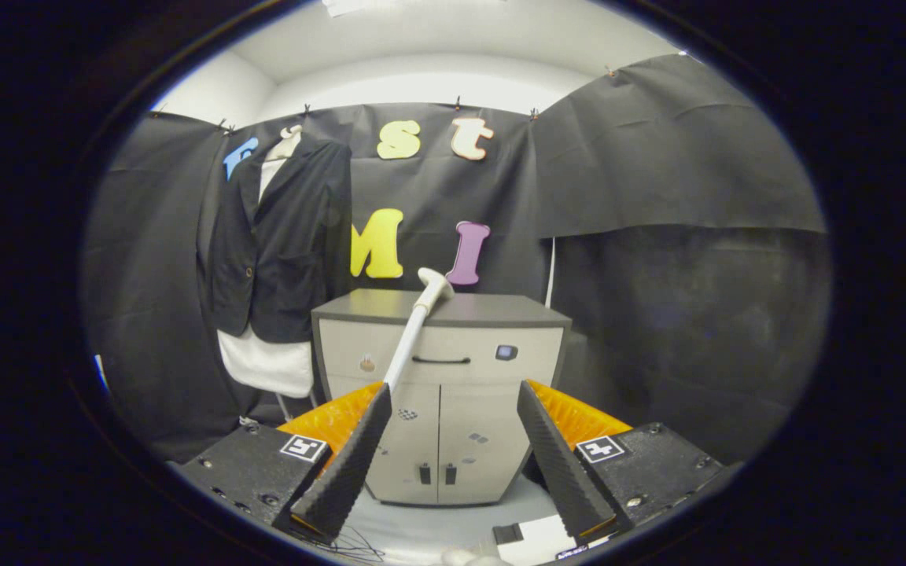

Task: Iron the clothes twice with a garment steamer, once on the left side and once on the right side.

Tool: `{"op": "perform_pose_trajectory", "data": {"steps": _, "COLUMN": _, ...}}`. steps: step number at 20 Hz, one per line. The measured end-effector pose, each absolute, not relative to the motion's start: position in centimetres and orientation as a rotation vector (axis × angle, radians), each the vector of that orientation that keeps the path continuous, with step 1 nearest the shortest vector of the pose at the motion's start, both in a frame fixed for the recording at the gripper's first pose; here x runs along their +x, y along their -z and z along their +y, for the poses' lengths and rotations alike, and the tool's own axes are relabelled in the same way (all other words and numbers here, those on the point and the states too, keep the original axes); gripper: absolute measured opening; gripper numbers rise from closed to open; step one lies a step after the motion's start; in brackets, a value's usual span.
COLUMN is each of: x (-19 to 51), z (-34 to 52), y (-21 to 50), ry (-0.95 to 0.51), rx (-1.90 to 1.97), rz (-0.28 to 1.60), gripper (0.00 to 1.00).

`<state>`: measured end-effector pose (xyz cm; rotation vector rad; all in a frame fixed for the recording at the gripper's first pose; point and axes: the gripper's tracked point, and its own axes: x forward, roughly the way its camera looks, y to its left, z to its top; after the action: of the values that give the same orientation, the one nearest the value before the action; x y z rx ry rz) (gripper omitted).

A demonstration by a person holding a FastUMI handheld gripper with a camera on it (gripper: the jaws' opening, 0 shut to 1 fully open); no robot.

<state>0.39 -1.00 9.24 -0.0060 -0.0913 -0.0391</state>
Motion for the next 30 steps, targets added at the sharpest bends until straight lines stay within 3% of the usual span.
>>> {"op": "perform_pose_trajectory", "data": {"steps": 11, "x": 10.8, "z": -5.7, "y": -25.3, "ry": 0.037, "rx": 0.08, "rz": -0.181, "gripper": 1.0}}
{"op": "perform_pose_trajectory", "data": {"steps": 18, "x": 22.6, "z": -4.2, "y": -33.2, "ry": -0.099, "rx": 0.036, "rz": -0.159, "gripper": 1.0}}
{"op": "perform_pose_trajectory", "data": {"steps": 23, "x": 30.8, "z": -1.8, "y": -34.3, "ry": -0.204, "rx": 0.023, "rz": -0.083, "gripper": 1.0}}
{"op": "perform_pose_trajectory", "data": {"steps": 30, "x": 40.1, "z": -1.2, "y": -29.0, "ry": -0.249, "rx": 0.091, "rz": 0.112, "gripper": 1.0}}
